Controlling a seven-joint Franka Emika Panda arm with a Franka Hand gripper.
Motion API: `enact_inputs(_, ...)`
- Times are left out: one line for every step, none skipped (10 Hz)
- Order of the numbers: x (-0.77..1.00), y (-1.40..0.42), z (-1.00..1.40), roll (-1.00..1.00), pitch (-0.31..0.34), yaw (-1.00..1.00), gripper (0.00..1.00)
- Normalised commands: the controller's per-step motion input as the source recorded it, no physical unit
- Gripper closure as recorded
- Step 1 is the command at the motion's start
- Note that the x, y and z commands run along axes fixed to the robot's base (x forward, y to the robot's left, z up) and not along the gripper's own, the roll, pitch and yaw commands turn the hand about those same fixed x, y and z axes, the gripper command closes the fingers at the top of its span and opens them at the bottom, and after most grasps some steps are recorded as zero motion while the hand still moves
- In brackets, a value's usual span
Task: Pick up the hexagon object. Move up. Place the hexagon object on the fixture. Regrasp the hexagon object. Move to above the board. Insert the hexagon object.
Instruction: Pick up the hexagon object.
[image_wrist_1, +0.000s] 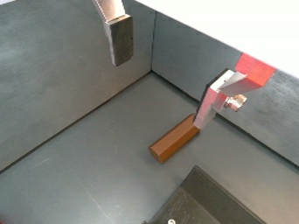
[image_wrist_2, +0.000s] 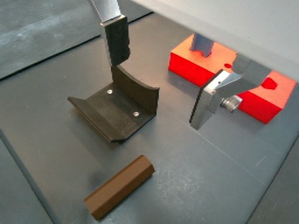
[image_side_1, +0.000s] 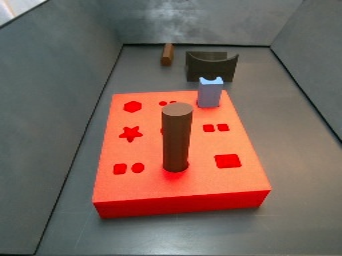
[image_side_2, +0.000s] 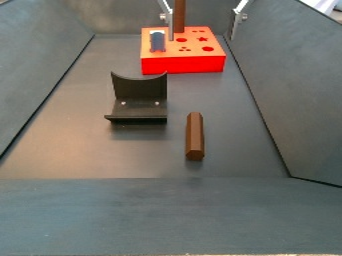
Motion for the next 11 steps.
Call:
enact_inputs(-0.11, 0.37, -0.06, -0.04, -0.023, 0.0, 0.0)
enact_inputs(-0.32, 0.63, -0.31, -0.08, -0.13, 0.0, 0.0)
enact_inputs(-0.56, 0.64, -0.55, 0.0, -0.164, 0.0, 0.0)
enact_inputs(-0.6, 0.55, -0.73, 0.0, -0.194, -0.01, 0.0)
enact_inputs(-0.53, 0.11, -0.76, 0.03, -0.259, -0.04, 0.0)
enact_inputs(-0.27, -0.03, -0.68, 0.05, -0.307, 0.0, 0.0)
enact_inputs(-0.02, -0.25, -0.86, 0.09, -0.207, 0.0, 0.0)
enact_inputs(0.21, -0.27, -0.96, 0.09, -0.136, -0.08, 0.0)
enact_inputs(0.6, -0.12, -0.92, 0.1, 0.0, -0.2, 0.0)
enact_inputs(0.8, -0.01, -0.92, 0.07, 0.03, -0.24, 0.0)
enact_inputs(0.79, -0.01, -0.99, 0.09, 0.047, -0.23, 0.0)
